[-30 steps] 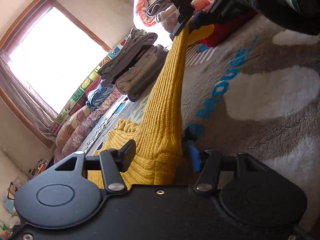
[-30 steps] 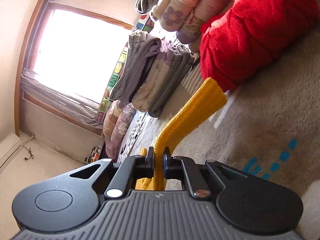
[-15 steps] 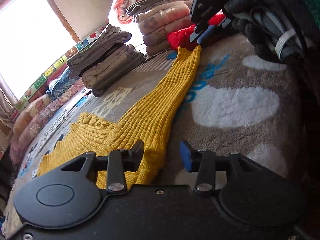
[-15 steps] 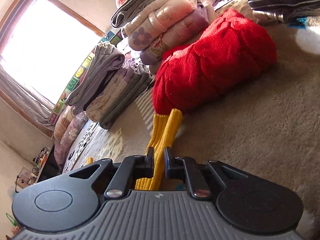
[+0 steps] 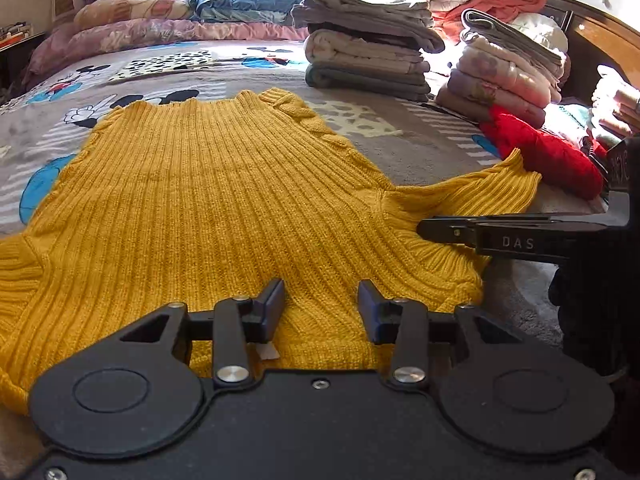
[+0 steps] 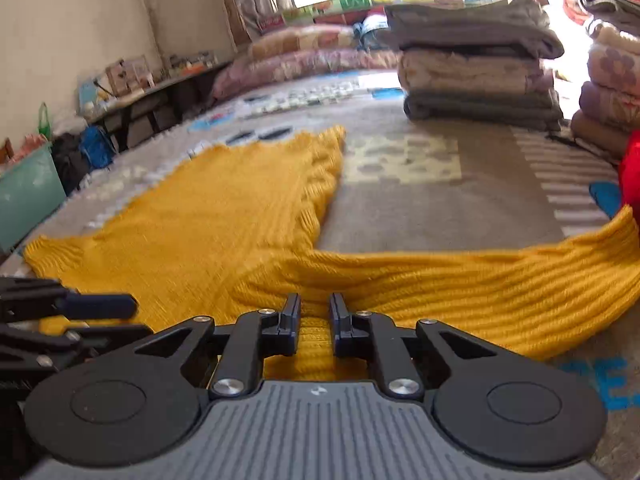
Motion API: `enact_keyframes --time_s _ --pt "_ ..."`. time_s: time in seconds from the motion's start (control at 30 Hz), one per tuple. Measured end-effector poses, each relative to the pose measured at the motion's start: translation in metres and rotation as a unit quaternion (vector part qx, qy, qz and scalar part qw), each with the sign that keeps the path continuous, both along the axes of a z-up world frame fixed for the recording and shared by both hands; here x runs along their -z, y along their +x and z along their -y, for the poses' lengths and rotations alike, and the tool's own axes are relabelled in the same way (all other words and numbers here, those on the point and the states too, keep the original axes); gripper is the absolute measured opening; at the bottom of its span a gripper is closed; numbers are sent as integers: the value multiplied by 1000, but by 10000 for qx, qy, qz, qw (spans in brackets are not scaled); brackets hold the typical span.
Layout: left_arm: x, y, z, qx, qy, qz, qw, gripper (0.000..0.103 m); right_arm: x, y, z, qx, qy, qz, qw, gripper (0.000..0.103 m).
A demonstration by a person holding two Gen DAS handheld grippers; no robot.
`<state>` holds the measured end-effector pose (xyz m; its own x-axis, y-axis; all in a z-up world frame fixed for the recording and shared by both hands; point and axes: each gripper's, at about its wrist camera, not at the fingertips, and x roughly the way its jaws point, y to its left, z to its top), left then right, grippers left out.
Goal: Fold clothes
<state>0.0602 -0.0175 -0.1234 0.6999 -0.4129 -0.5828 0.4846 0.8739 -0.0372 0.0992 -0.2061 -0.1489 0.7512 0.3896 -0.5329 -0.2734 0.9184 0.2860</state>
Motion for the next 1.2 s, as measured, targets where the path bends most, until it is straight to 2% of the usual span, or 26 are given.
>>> enact_keyframes --time_s 0.03,0.1,0.17,0.2,0.23,0.3,0.37,0.4,0.43,0.47,0.5,0.57,0.63,0.7,0.77,0.9,1.0,1.1,1.2 --pt "1 2 -2 -75 -12 -70 9999 41 10 -6 1 91 123 -32 9999 12" --pt "4 7 -6 -224 -35 -209 9995 44 0 -12 2 139 44 -147 9998 12" --pt "7 12 -10 -373 -58 -349 9987 48 -8 -24 3 275 -256 105 9992 14" --pt "8 12 -10 -392 -34 -358 9986 48 -8 -29 4 346 -376 230 9984 19" --pt "8 12 -10 -387 5 -341 9987 48 -7 -32 9 471 -481 250 9974 21" --pt "9 10 -8 -376 84 -307 9988 48 0 -25 23 647 -390 47 9971 20" --pt "10 8 -7 -372 135 -284 9988 49 -4 -25 36 940 -236 99 9952 20" --pt "10 8 -8 -377 135 -284 9988 49 -5 -25 42 1087 -159 126 9939 25" --pt "10 8 -8 -382 135 -284 9988 49 -8 -23 46 1176 -142 217 9927 37" --pt "10 8 -8 -383 132 -281 9988 49 -11 -18 52 1216 -109 330 9920 43" --pt "11 7 -8 -383 129 -277 9988 49 -4 3 60 1286 -119 421 9907 50" --pt "12 8 -10 -387 68 -305 9988 49 -5 20 71 1513 -331 438 9870 50" --pt "11 9 -13 -394 -12 -344 9986 50 0 32 96 1983 -415 239 9790 50" --pt "11 10 -15 -397 -54 -371 9985 50 9 43 129 2451 -232 55 9692 48" --pt "11 10 -14 -397 -61 -374 9985 51 18 36 165 3061 242 -128 9516 49" --pt "10 9 -18 -446 -197 -369 9981 51 18 23 185 3406 585 -156 9383 49" --pt "6 8 -25 -544 -450 -389 9967 52 16 8 176 3486 580 -91 9354 54" --pt "1 7 -35 -687 -721 -373 9943 52 12 -16 164 3522 695 -33 9333 55" --pt "-7 4 -60 -1274 -1029 -256 9862 53 3 -36 149 3387 835 49 9372 55"
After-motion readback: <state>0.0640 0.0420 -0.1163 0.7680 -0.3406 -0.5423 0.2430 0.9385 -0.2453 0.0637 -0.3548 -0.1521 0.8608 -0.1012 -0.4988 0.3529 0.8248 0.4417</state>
